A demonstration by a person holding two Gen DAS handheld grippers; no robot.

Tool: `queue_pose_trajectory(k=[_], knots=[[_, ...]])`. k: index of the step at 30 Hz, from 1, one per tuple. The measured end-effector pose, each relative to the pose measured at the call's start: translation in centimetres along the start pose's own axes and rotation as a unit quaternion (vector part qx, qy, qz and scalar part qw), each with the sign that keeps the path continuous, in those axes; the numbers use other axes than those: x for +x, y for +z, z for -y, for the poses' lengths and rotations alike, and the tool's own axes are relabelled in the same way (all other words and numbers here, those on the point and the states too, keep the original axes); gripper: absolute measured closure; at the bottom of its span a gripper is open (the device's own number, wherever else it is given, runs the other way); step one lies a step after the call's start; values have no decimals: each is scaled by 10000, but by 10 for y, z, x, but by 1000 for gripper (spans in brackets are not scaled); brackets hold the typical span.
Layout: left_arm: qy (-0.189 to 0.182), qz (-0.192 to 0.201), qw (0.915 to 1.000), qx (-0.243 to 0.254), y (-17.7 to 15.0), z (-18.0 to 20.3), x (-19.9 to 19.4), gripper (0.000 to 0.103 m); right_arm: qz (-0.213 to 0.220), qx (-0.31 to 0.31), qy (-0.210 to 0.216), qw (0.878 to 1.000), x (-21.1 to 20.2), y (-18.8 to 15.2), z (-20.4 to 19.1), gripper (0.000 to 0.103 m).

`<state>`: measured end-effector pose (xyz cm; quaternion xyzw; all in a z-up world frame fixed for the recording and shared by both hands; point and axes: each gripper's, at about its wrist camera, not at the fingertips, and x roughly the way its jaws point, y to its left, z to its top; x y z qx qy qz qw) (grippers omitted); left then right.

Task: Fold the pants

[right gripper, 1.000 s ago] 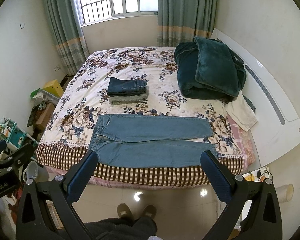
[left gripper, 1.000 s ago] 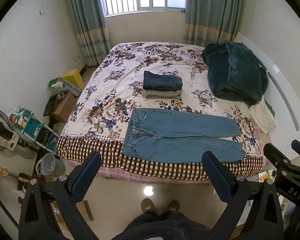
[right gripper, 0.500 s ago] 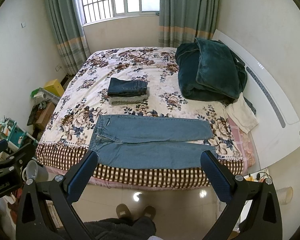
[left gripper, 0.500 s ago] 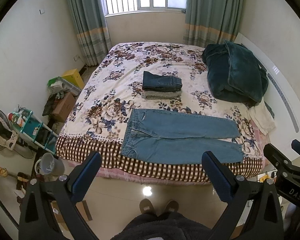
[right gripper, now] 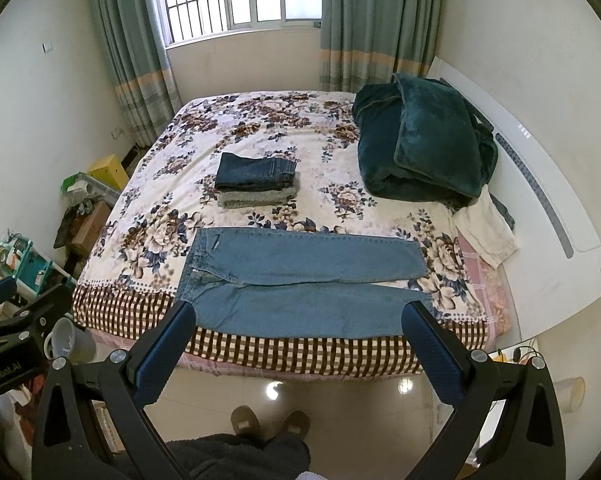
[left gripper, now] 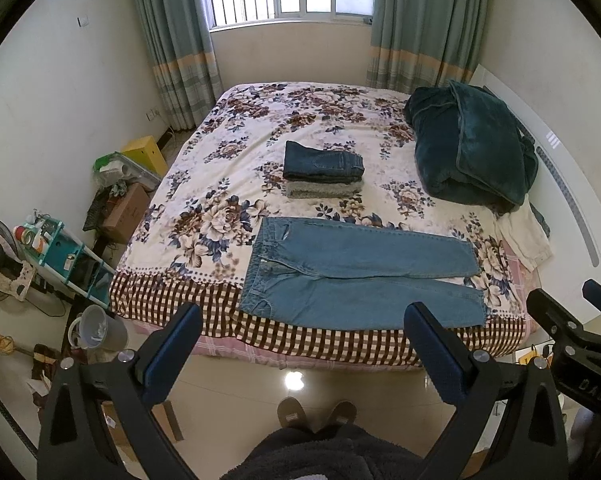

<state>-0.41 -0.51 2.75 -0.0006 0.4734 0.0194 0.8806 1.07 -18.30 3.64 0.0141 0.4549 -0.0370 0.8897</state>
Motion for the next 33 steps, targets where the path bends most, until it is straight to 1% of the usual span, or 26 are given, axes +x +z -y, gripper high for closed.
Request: queue_pose_trajectory(k=[5,9,11,14,17,19,22,24,25,27,29,33], knots=[[8,-37,10000,-44,2,5,3,0,-94,-41,37,9999,12,6,6,0],[-8,-129,9998,-148,10,17,18,0,-153,-74,74,9998,22,10,15,0],[65,-121,9997,-195,12,23,25,0,-189,-82,78,9998,31,12,18,0],[125,-82,9996,-233,16,33,40,0,-246,-84,62,9996,50,18,30,0],[213,23,9993,-297,23,41,62,0,-272,-52,-48,9996,81,26,44,0],[332,78,9990,-274,30,46,81,0,-315,17,-178,9993,107,35,52,0],[443,-62,9988,-179,43,53,118,0,-448,202,-357,9982,160,50,69,0],[494,-266,9984,-108,54,59,150,0,-557,353,-448,9968,199,63,81,0],[492,-365,9981,-61,60,63,168,0,-619,427,-462,9961,216,67,88,0],[617,-499,9968,37,74,69,204,0,-782,706,-326,9939,256,78,101,0],[648,-718,9952,112,88,77,245,0,-1000,928,-319,9901,302,89,113,0],[706,-1108,9912,160,117,90,325,0,-1387,1252,-466,9813,395,113,135,0]])
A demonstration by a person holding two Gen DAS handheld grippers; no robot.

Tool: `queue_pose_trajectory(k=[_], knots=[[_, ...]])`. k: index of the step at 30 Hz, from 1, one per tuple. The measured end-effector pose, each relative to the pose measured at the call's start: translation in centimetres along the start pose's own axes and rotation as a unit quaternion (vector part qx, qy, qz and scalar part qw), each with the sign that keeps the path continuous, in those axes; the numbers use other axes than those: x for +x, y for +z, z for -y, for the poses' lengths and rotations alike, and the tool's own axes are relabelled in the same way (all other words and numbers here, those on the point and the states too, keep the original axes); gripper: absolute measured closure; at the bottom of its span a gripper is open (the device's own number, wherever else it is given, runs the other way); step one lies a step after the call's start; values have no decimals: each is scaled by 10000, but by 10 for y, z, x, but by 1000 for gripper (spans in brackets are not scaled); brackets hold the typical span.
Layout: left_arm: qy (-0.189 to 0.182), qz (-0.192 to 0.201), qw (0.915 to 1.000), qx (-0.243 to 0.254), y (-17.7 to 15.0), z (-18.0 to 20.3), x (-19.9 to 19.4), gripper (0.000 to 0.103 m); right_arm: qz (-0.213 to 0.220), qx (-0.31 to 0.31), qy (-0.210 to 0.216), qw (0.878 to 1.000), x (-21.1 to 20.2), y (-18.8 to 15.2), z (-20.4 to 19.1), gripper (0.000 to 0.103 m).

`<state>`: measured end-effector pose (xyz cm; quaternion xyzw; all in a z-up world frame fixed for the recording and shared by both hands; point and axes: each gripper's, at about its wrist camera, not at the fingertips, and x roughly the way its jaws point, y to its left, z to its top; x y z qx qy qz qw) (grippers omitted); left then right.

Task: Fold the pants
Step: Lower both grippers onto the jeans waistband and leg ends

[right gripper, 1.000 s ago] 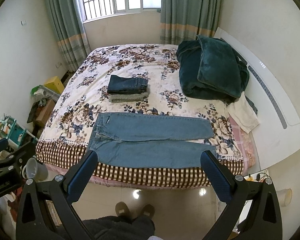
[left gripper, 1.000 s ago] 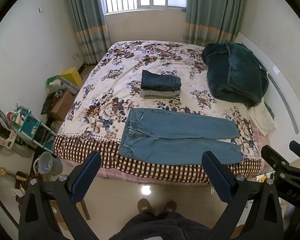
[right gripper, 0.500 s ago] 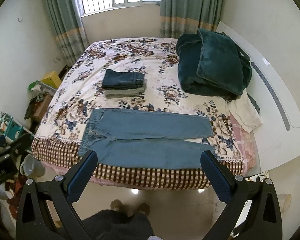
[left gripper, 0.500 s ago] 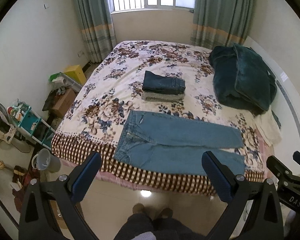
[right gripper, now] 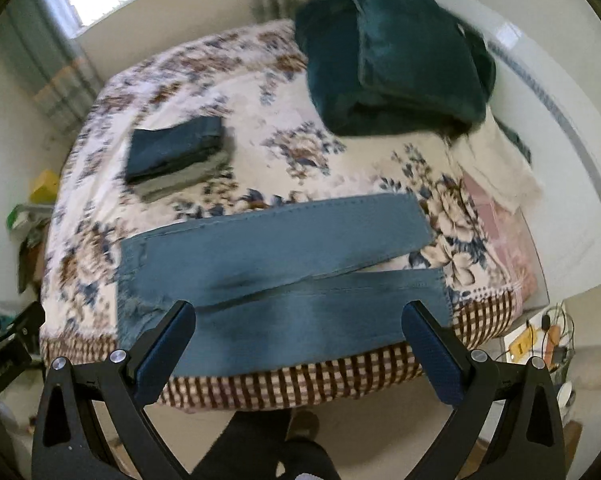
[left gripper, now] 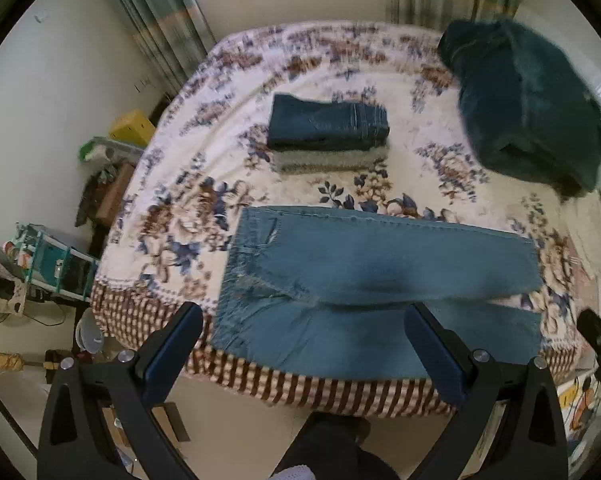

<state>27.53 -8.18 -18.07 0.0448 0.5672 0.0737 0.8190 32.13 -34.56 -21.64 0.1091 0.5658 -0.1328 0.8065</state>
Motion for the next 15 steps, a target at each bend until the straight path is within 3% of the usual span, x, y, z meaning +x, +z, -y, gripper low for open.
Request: queue_pose_trajectory(k=[7,12,15], knots=[[93,-1190,9922,-362,83,32,177,0,-788,814,-355,9929,187,98,26,0],[108,-2014,9745,-983,116,41,299,0,-1377,1608,-559,9757,326,146,64,0],[115,-2527,9561,-1478,125,41,374,0,-1747,2155,-604,9588,393,155,91,0]])
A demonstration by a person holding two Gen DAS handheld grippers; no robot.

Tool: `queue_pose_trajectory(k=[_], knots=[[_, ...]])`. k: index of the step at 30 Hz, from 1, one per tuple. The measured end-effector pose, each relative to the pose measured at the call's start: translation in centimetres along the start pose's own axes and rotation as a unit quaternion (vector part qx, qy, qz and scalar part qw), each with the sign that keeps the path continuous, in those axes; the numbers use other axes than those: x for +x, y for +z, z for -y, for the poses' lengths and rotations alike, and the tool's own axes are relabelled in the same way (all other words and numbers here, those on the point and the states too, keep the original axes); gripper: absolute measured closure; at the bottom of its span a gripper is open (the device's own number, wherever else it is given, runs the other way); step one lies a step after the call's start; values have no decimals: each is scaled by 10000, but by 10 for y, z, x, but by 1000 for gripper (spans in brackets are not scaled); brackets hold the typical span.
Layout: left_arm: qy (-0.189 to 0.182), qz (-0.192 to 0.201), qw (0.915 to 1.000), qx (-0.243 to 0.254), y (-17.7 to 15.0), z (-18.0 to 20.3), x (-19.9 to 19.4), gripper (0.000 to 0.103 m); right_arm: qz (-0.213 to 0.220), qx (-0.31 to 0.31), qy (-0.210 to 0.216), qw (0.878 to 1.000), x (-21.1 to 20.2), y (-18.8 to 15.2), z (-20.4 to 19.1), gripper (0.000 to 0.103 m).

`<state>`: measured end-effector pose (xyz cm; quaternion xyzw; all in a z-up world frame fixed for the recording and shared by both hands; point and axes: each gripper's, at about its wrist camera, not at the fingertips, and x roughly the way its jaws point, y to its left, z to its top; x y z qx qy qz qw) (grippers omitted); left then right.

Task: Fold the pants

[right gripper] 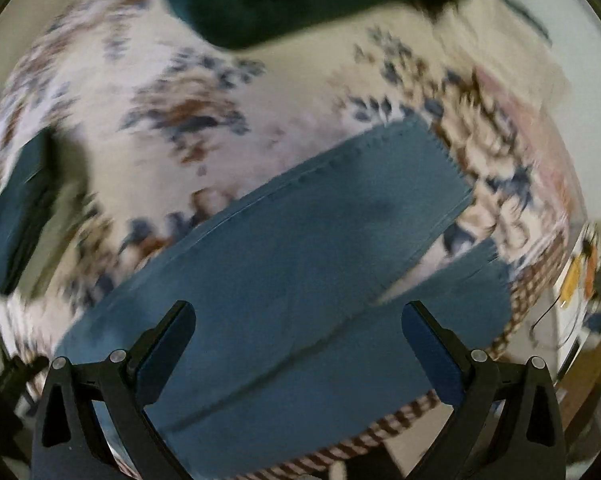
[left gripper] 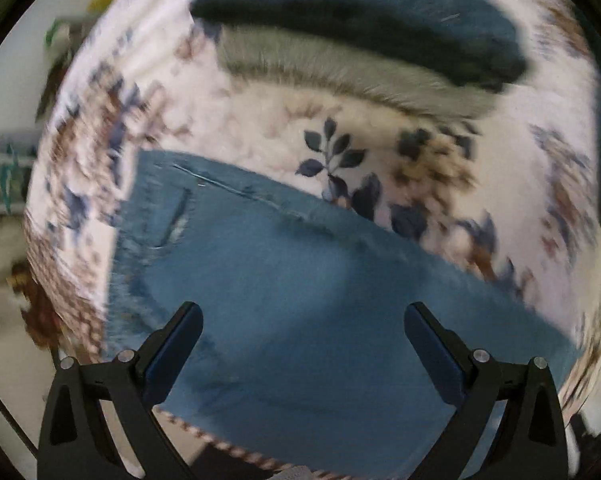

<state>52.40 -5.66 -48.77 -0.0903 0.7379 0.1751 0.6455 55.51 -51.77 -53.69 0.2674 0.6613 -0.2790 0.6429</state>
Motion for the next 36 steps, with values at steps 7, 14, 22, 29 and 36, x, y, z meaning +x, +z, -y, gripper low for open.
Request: queue_pose_trajectory(k=[7,14,22,29,36], knots=[[77,-754,9927,-941,61,-8,96,0,-476,1045,-192,9932,108,66,22,0],[70,-375,9889,-1435,57,-36,103,33,-769,1828,-264,9798,177,94,33,3],[-409,555,9874,-1422,7,-57,33,99,-419,1828,135,9822,161,65,47,95],[-1012,1244,9776,-1364,-91,-99,-63,99,62,1170,791,9900,99,2,70,96],[-1367,1430,9691,-1473,-176,-168,-56,99,117,831,1103,9904,43,-48,140,96]])
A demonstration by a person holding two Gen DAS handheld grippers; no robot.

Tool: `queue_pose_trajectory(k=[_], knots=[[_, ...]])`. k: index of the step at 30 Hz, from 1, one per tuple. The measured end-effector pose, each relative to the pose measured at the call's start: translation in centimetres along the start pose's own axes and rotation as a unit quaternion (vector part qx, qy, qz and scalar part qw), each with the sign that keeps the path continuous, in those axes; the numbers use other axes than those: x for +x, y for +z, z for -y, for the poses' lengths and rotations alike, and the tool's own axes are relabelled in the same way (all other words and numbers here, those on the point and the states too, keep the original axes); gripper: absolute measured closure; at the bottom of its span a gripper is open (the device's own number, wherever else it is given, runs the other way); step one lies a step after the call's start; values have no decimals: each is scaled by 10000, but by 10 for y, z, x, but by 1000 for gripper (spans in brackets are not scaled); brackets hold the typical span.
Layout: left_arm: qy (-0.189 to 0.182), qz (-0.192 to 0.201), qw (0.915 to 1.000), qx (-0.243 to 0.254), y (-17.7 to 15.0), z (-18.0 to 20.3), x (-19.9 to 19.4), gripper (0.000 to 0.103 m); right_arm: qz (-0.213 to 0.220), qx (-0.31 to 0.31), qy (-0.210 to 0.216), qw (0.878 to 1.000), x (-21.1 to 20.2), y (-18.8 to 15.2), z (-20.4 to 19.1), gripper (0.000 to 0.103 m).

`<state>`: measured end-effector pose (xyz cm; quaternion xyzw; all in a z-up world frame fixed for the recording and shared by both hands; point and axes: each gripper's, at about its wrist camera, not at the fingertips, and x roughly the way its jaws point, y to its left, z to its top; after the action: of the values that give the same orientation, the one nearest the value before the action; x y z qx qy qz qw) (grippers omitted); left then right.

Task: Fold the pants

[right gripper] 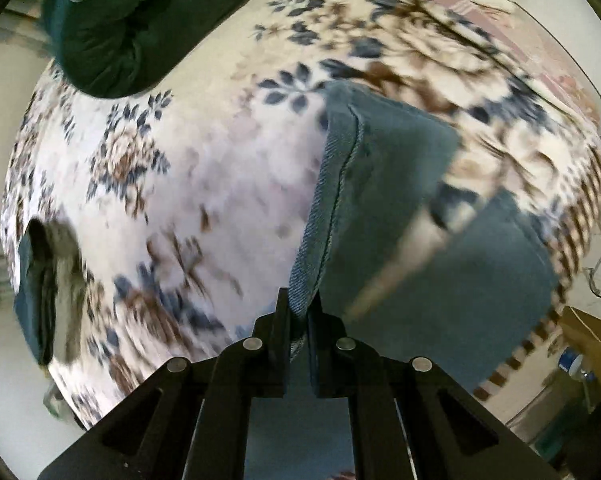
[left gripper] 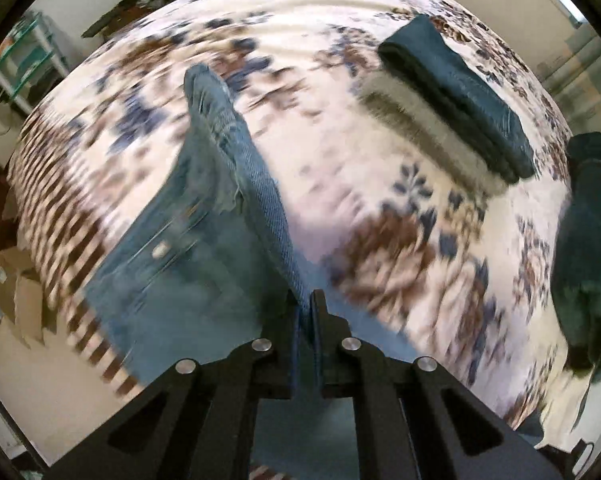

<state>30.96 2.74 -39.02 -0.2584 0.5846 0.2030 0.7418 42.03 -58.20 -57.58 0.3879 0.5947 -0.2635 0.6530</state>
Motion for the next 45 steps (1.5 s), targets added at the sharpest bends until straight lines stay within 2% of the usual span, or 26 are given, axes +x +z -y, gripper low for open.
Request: queue_pose_trajectory(k=[4,9,12,15,16,18,19,20,21,22,23,24,25,27,29,32,33,34,36,37,39,40,43,45], knots=[[189,-204,9996,1,-49,-46,8,99,-64,-238,-150,9996,-18,-37,62,96],[591,-540,9966,-172,-96,-89,56,99,-404,-307,-533,9973,15,-77,121,96],[602,-707,9951,-331,-108,-110,89,99,-584,-353,-711,9951,42,-89,144,96],[661,-788,9944,-233,-109,-109,105,95,-837,-413,-743,9929,58,-92,161,95],[678,-757,9946,-192,-108,-106,104,95,-934,-407,-633,9928,60,-91,167,94],[658,-584,9961,-69,-108,-99,94,93,-1056,-400,-487,9924,56,-89,180,75],[683,-521,9963,7,-108,-95,86,90,-1041,-398,-418,9929,50,-87,186,70],[715,-451,9964,70,-108,-90,78,87,-995,-409,-419,9933,43,-84,191,57],[741,-390,9964,97,-108,-88,73,76,-835,-459,-411,9946,29,-80,199,50],[774,-299,9965,131,-108,-84,66,60,-686,-513,-374,9956,18,-76,203,47],[780,-238,9966,141,-107,-83,60,50,-565,-565,-372,9961,10,-71,204,42],[814,-132,9965,163,-105,-78,54,28,-407,-637,-407,9963,1,-64,205,36],[865,-55,9960,195,-105,-73,51,22,-273,-708,-417,9962,-5,-57,204,32],[868,46,9959,268,-109,-64,49,22,-22,-922,-427,9948,-7,-41,192,18],[902,32,9945,535,-115,-45,58,22,89,-1230,-480,9912,4,-26,176,17],[906,-114,9911,969,-121,-13,79,22,27,-1694,-901,9814,29,-4,139,17],[887,-141,9897,1114,-124,-4,85,22,67,-1965,-1258,9724,38,-1,134,20],[872,-166,9881,1259,-127,5,90,22,225,-2075,-1477,9668,37,1,135,28],[882,-239,9845,1500,-136,19,97,22,476,-2045,-1703,9628,32,1,144,96],[868,-283,9825,1622,-140,26,102,22,652,-1804,-1722,9662,22,2,157,100],[875,-383,9795,1772,-146,33,109,22,912,-1180,-1667,9747,2,6,192,101],[856,-417,9784,1836,-149,35,113,22,901,-915,-1602,9787,0,7,203,101],[977,-493,9737,1999,-157,40,127,22,413,56,-1239,9914,7,12,260,102],[1034,-632,9711,2055,-160,41,137,22,-71,584,-1075,9925,18,14,290,101]])
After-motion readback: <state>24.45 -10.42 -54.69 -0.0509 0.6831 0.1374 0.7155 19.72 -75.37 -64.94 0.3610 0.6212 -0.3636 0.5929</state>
